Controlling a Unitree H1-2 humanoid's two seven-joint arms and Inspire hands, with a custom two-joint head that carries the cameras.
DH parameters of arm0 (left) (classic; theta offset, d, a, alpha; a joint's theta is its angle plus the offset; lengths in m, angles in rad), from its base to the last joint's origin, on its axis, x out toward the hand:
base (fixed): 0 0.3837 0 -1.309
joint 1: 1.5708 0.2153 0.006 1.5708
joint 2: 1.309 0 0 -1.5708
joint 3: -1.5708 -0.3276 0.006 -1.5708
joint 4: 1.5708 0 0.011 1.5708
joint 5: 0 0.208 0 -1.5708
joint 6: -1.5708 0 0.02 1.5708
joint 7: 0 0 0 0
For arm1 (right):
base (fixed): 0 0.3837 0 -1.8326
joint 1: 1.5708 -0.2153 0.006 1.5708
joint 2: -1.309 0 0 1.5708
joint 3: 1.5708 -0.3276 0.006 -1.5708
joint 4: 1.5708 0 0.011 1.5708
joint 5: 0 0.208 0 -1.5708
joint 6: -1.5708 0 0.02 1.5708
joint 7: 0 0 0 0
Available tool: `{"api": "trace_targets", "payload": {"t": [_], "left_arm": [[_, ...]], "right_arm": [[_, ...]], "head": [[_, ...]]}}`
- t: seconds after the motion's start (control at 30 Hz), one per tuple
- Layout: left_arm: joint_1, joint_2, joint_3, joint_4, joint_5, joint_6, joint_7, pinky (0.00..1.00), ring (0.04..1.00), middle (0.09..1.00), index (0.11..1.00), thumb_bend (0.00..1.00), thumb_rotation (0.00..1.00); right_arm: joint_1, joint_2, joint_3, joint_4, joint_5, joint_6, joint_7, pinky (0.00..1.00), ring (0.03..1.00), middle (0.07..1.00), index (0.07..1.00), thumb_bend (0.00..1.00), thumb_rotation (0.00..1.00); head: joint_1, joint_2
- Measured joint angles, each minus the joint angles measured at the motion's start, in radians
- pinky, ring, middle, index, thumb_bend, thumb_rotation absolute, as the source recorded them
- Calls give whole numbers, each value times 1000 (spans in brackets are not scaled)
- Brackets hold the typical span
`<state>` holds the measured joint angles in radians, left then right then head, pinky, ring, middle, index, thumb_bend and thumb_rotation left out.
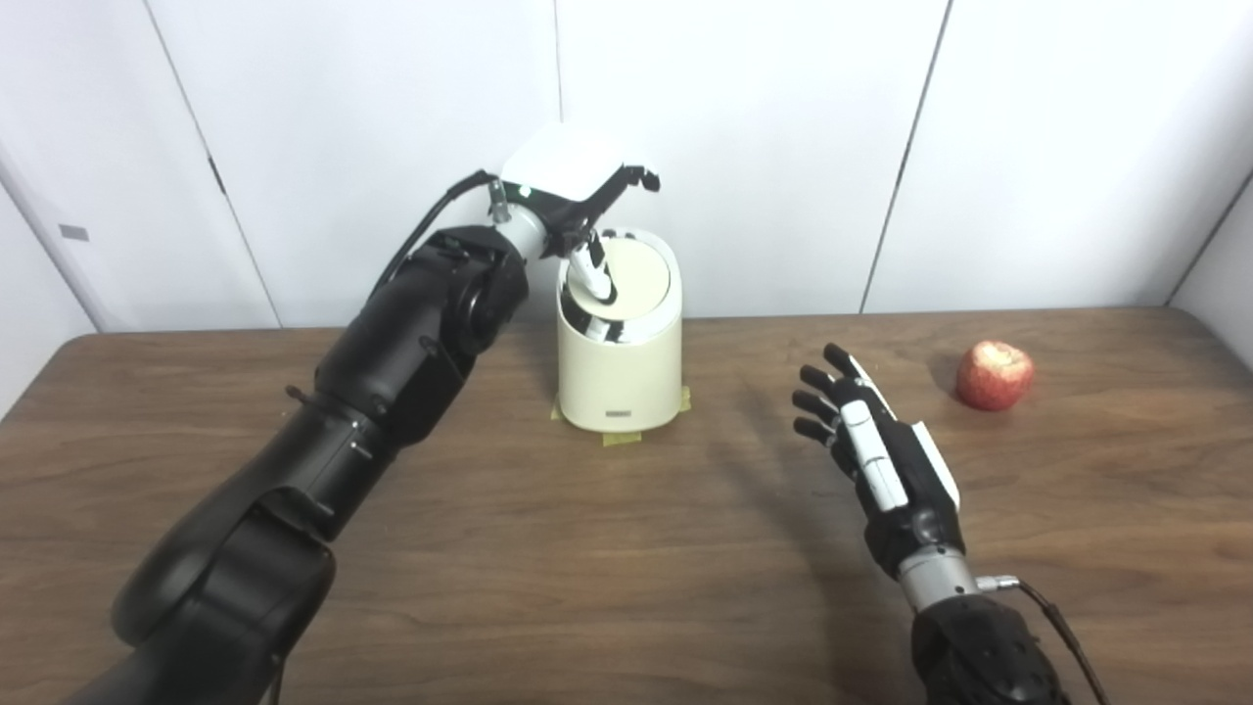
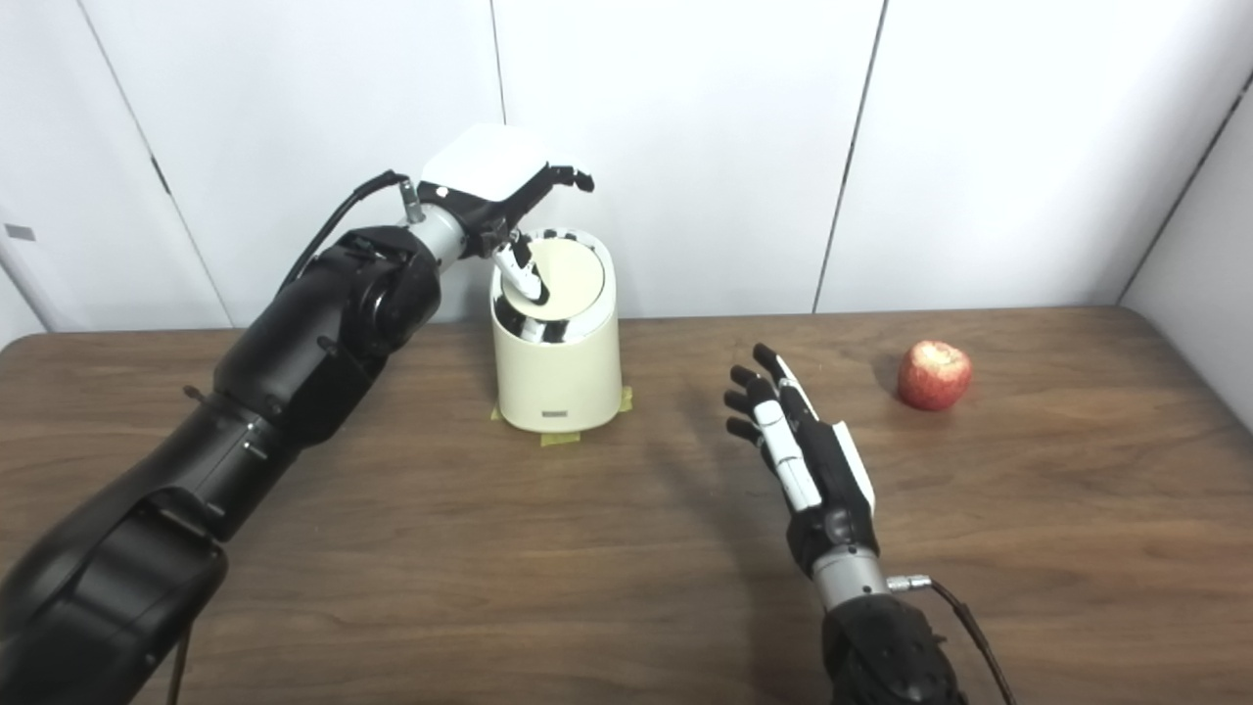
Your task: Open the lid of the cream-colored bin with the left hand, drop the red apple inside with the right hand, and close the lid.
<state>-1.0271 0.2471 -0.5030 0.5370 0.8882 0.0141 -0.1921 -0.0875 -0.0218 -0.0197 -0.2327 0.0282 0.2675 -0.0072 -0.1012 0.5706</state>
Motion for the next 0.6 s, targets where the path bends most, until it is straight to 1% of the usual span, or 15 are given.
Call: {"api": "trace_targets", "payload": {"t": [0.03, 0.1, 0.37, 0.6], "left_arm": [[0, -1, 0, 7, 0, 0, 8, 652, 756, 788, 803, 938, 38], [0, -2, -2, 15, 4, 0, 20, 678, 764, 791, 805, 939, 36], [-5, -2, -19, 23, 17, 7, 27, 750, 806, 802, 810, 946, 21], [-12, -2, -43, 23, 29, 6, 32, 748, 789, 794, 814, 949, 13]], "right_arm": [[0, 0, 0, 0, 0, 0, 0, 820, 851, 882, 944, 554, 845], [0, 0, 1, 0, -2, 0, 0, 821, 852, 882, 946, 558, 850], [0, 0, 2, -10, -11, 7, 0, 817, 846, 876, 945, 563, 850], [0, 1, 2, -17, -11, 18, 0, 815, 842, 873, 945, 560, 844]], "head": [[0, 0], [0, 2], [-5, 9], [-11, 18]]}}
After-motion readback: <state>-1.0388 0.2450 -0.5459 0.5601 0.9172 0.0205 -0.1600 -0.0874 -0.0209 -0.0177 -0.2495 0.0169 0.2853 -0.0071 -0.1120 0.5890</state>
